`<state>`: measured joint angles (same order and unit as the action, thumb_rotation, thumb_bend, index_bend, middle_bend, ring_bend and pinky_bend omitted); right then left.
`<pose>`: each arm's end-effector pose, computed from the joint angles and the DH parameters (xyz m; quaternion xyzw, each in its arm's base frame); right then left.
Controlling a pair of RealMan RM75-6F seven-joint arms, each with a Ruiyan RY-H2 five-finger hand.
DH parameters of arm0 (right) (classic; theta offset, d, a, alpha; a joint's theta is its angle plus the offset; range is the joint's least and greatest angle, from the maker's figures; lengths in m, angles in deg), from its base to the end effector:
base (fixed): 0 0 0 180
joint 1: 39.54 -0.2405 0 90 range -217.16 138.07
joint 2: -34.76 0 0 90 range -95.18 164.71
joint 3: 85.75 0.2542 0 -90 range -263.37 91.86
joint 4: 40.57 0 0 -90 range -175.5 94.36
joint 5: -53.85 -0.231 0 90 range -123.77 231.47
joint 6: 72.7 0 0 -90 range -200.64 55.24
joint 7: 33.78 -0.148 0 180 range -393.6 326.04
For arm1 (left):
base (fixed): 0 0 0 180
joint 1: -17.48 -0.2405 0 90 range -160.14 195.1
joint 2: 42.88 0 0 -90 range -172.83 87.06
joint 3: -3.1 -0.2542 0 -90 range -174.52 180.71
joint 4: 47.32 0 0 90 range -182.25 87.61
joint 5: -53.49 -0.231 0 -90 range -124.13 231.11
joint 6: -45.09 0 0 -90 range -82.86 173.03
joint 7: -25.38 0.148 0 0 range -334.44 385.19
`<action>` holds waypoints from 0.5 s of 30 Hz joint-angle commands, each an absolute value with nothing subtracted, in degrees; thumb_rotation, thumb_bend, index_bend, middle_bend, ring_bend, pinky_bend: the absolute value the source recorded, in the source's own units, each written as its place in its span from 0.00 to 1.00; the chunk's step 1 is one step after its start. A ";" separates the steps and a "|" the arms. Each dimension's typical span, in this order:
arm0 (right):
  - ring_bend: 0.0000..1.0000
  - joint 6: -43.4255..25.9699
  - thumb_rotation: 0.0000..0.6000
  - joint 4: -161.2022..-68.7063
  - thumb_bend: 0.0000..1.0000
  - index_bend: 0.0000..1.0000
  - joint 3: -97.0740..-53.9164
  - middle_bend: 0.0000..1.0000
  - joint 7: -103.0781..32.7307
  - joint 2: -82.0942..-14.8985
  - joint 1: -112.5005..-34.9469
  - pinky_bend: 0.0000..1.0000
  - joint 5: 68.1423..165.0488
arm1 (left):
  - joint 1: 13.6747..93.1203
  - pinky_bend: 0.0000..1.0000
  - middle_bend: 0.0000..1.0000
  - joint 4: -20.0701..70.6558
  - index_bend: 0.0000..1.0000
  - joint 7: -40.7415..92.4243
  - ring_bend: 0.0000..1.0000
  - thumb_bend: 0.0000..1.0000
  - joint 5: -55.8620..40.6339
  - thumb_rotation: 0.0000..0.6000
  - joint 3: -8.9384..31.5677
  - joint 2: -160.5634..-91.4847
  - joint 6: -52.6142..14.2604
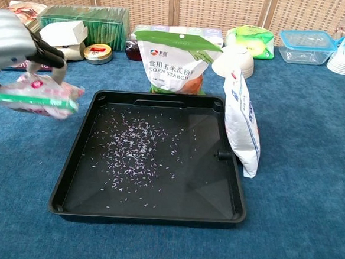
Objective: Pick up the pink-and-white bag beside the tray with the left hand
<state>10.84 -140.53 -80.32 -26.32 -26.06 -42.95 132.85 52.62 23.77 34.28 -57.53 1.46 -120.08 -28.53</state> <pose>-0.3122 -0.1862 0.1527 0.5648 -0.4030 0.3500 0.6294 -0.2134 0.3026 0.0344 -0.8495 -0.0339 -0.3810 0.3634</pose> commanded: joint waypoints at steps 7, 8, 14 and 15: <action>0.12 10.83 1.00 -140.44 0.00 0.03 -80.17 0.11 -26.84 -25.81 -42.93 0.09 132.63 | 58.87 0.65 0.64 25.29 0.75 45.19 0.60 0.24 -61.45 1.00 2.15 -116.88 -23.26; 0.12 10.78 1.00 -140.43 0.00 0.03 -80.16 0.11 -26.82 -25.83 -42.95 0.09 132.60 | 59.61 0.65 0.64 25.27 0.75 46.80 0.60 0.24 -62.10 1.00 2.34 -116.46 -22.80; 0.12 10.61 1.00 -140.37 0.00 0.03 -80.15 0.11 -26.61 -25.92 -43.03 0.09 132.40 | 63.09 0.65 0.64 26.50 0.75 52.44 0.60 0.26 -64.35 1.00 2.48 -114.59 -19.24; 0.12 10.55 1.00 -140.38 0.00 0.03 -80.14 0.11 -26.61 -25.91 -43.05 0.09 132.33 | 63.51 0.65 0.64 26.97 0.75 53.39 0.60 0.27 -64.43 1.00 2.51 -114.32 -18.54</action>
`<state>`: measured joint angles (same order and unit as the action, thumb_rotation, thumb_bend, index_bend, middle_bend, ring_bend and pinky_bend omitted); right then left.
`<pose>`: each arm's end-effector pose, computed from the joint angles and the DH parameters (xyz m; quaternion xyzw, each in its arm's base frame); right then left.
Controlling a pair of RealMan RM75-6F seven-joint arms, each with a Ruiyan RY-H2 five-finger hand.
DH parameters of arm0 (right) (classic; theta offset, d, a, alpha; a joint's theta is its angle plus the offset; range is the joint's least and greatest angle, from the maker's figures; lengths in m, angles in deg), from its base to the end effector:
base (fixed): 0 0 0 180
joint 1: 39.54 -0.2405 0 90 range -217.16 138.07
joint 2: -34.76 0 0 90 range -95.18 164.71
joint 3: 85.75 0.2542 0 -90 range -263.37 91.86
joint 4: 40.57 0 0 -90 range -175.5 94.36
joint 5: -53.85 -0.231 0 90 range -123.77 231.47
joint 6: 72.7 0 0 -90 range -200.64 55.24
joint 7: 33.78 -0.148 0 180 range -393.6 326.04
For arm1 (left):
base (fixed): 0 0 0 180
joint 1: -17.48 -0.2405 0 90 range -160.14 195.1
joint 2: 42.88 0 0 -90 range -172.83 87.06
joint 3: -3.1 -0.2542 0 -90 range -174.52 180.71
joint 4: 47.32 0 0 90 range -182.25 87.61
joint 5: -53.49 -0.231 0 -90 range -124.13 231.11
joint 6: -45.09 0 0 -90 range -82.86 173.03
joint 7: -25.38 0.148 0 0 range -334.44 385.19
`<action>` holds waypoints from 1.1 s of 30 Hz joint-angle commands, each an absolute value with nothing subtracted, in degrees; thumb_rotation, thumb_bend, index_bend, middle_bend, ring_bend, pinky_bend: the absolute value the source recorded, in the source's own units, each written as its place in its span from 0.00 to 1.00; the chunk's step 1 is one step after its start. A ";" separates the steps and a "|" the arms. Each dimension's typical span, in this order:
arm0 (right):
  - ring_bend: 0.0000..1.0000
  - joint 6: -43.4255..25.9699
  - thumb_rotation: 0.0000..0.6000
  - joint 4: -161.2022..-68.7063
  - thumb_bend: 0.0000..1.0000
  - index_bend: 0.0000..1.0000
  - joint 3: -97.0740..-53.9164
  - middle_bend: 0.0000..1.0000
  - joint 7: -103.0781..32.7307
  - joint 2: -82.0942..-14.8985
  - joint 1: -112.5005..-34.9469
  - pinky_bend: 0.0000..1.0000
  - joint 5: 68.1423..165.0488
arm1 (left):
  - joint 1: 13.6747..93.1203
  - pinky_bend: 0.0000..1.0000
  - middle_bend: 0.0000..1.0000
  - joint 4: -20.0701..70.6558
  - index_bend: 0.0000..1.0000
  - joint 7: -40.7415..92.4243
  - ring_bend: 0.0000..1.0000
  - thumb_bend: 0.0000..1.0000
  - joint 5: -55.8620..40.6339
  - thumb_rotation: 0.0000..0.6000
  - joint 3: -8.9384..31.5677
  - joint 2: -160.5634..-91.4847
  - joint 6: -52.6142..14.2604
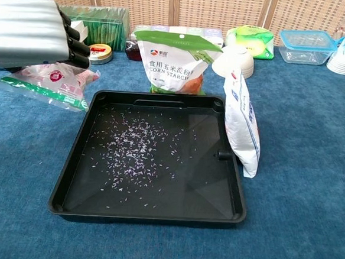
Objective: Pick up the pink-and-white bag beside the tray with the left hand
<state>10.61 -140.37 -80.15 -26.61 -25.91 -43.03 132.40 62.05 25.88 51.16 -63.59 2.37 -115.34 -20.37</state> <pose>-0.3138 -0.1872 0.1541 0.5626 -0.4045 0.3490 0.6309 -0.1730 0.3334 0.0396 -0.8685 0.1972 -0.2874 0.3525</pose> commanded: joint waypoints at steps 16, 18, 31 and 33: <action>0.12 10.53 1.00 -140.38 0.00 0.03 -80.04 0.11 -27.04 -25.70 -43.06 0.09 132.15 | 66.96 0.65 0.64 32.84 0.78 71.90 0.60 0.40 -64.50 1.00 4.68 -112.34 -9.35; 0.12 10.52 1.00 -140.46 0.00 0.03 -80.07 0.11 -27.10 -25.63 -43.04 0.09 132.19 | 66.89 0.65 0.64 34.09 0.78 74.89 0.60 0.40 -63.44 1.00 5.38 -111.91 -7.71; 0.12 10.59 1.00 -140.70 0.00 0.03 -80.07 0.11 -27.48 -25.31 -42.98 0.09 132.29 | 67.71 0.65 0.64 38.59 0.79 85.02 0.60 0.41 -61.45 1.00 7.01 -110.81 -2.22; 0.12 10.60 1.00 -140.72 0.00 0.03 -80.09 0.11 -27.45 -25.29 -42.98 0.09 132.31 | 67.80 0.65 0.64 39.19 0.79 85.54 0.60 0.41 -60.98 1.00 7.29 -110.66 -1.79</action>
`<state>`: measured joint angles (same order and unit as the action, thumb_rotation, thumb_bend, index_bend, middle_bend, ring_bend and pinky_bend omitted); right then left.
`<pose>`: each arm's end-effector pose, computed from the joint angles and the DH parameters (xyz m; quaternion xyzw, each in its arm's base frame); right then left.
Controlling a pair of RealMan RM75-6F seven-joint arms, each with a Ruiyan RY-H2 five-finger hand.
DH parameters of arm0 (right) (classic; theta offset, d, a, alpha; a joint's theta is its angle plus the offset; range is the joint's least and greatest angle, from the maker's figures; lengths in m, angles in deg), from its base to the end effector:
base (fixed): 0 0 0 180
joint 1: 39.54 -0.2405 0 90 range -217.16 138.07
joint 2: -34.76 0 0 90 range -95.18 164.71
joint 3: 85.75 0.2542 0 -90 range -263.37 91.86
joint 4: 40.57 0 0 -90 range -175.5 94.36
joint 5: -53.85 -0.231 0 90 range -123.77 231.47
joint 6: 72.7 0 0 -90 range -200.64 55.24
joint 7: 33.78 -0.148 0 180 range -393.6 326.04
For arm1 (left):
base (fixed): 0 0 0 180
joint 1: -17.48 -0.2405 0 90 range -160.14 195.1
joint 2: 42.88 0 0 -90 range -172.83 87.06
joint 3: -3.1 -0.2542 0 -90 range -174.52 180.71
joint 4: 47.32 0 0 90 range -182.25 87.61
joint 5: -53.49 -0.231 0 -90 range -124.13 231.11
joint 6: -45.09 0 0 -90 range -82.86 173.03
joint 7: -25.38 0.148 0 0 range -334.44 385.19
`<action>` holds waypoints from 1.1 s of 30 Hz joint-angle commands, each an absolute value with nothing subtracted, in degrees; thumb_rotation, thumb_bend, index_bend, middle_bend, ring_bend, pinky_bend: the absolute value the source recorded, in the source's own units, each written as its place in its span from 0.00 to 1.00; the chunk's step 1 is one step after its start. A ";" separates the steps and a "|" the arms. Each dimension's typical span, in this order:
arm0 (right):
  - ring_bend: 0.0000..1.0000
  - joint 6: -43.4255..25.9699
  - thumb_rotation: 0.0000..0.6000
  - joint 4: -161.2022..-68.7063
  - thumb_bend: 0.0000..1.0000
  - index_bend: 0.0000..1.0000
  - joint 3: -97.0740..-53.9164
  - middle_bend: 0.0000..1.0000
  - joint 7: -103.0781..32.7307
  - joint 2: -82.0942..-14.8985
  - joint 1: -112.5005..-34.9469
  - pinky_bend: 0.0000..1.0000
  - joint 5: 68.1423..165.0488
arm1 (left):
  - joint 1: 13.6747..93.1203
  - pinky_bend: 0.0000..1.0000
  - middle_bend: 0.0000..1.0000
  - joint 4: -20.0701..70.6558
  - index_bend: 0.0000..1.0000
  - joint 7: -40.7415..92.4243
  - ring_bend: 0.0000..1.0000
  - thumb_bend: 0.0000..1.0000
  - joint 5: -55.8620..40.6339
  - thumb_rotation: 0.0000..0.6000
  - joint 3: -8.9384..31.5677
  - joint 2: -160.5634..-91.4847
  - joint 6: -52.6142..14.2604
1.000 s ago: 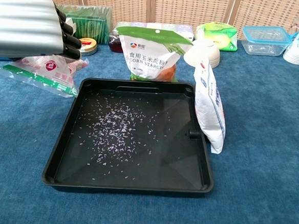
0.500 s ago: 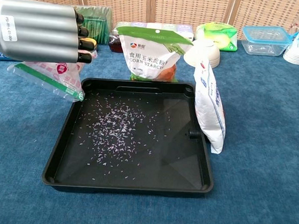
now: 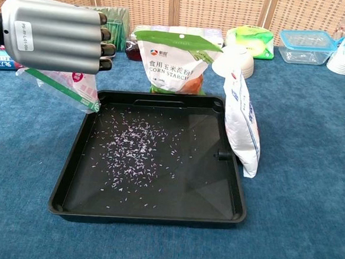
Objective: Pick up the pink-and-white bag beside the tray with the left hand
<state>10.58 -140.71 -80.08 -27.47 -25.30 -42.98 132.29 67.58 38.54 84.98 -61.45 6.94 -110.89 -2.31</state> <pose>-0.3137 -0.1871 0.1571 0.5596 -0.4076 0.3522 0.6298 -0.1238 0.3365 0.0250 -0.8137 0.4343 -0.1437 0.3586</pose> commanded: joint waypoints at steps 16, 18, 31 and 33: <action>0.12 11.14 1.00 -140.95 0.00 0.03 -80.10 0.11 -27.68 -25.06 -42.77 0.09 132.69 | 67.43 0.65 0.64 42.87 0.79 89.31 0.60 0.41 -57.01 1.00 8.58 -109.27 1.58; 0.12 11.12 1.00 -140.94 0.00 0.03 -80.14 0.11 -27.90 -24.97 -42.73 0.09 132.75 | 66.60 0.65 0.64 42.78 0.79 87.89 0.60 0.41 -55.62 1.00 8.75 -109.83 0.43; 0.12 10.48 1.00 -140.83 0.00 0.03 -80.39 0.11 -26.51 -25.55 -43.01 0.09 132.46 | 52.09 0.65 0.64 36.26 0.79 53.96 0.60 0.40 -43.54 1.00 7.55 -118.20 -24.93; 0.12 10.38 1.00 -140.85 0.00 0.03 -80.42 0.11 -26.30 -25.64 -43.06 0.09 132.39 | 50.12 0.65 0.64 35.55 0.79 49.05 0.60 0.40 -40.58 1.00 7.43 -119.70 -26.25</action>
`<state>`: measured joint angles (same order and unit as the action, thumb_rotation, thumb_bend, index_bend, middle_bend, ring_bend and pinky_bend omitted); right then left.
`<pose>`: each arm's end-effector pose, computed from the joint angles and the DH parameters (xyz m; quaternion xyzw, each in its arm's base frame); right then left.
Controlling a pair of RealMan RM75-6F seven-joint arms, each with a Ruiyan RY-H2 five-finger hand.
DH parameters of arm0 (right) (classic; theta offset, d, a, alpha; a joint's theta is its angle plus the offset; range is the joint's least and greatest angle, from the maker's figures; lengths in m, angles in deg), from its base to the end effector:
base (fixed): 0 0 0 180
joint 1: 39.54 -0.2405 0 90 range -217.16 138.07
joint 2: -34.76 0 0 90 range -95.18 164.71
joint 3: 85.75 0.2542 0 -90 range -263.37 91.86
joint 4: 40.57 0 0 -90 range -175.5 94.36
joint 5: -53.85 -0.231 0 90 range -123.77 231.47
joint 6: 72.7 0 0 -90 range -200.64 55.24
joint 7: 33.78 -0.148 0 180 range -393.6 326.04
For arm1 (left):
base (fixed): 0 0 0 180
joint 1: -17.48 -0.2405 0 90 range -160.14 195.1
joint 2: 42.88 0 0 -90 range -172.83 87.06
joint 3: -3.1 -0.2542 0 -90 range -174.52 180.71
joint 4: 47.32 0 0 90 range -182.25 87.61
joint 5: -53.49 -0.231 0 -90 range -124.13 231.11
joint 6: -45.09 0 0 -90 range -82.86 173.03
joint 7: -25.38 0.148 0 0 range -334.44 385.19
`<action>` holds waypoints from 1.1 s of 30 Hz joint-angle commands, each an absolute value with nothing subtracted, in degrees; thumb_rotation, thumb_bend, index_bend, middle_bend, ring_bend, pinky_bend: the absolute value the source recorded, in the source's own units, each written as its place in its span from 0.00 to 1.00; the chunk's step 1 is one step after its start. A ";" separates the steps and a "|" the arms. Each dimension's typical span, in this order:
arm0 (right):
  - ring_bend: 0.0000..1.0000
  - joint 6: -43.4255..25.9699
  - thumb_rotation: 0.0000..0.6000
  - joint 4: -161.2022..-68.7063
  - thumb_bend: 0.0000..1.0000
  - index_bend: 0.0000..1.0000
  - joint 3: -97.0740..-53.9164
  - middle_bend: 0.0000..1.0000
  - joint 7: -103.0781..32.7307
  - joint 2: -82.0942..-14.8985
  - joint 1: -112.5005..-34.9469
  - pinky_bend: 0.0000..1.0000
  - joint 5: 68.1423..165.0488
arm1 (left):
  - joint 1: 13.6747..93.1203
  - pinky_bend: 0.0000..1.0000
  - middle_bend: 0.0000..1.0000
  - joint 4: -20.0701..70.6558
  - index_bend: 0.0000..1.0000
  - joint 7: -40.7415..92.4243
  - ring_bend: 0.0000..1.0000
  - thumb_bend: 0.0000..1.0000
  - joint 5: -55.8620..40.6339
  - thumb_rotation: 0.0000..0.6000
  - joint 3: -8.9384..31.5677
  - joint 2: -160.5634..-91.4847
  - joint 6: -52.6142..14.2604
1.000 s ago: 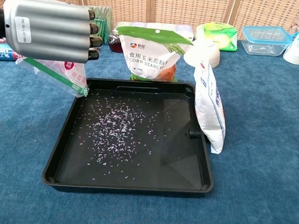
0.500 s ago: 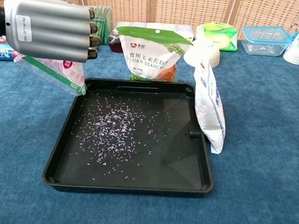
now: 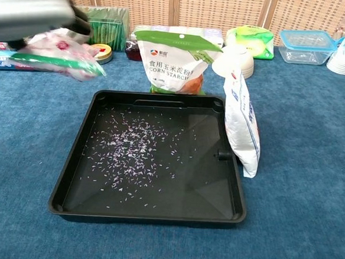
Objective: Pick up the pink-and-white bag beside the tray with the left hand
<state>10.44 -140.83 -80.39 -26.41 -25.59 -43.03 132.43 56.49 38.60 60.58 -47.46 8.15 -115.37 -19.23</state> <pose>-0.3130 -0.1861 0.1540 0.5648 -0.4061 0.3466 0.6293 -0.1530 0.3253 0.0453 -0.8306 0.0716 -0.3212 0.4493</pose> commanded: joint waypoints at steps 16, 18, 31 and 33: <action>0.12 9.77 1.00 -140.70 0.00 0.03 -80.36 0.11 -25.29 -26.11 -43.35 0.09 131.57 | 43.63 0.65 0.64 30.92 0.79 30.69 0.60 0.39 -31.13 1.00 7.35 -126.45 -28.39; 0.12 9.69 1.00 -140.68 0.00 0.03 -80.44 0.11 -25.07 -26.19 -43.36 0.09 131.54 | 43.66 0.65 0.64 31.08 0.79 29.60 0.60 0.39 -29.46 1.00 7.46 -127.85 -26.69; 0.12 8.57 1.00 -140.48 0.00 0.03 -80.70 0.11 -24.43 -26.65 -43.86 0.09 131.19 | 45.99 0.30 0.06 36.65 0.10 32.20 0.02 0.07 -24.58 1.00 6.63 -124.72 -16.47; 0.12 8.73 1.00 -140.53 0.00 0.03 -80.65 0.11 -24.33 -26.63 -43.81 0.09 131.13 | 45.89 0.26 0.03 37.64 0.07 32.82 0.00 0.01 -25.08 1.00 6.46 -123.98 -16.95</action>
<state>8.72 -140.52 -80.67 -24.35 -26.63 -43.82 131.14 45.66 36.90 32.28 -25.12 6.71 -124.63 -16.67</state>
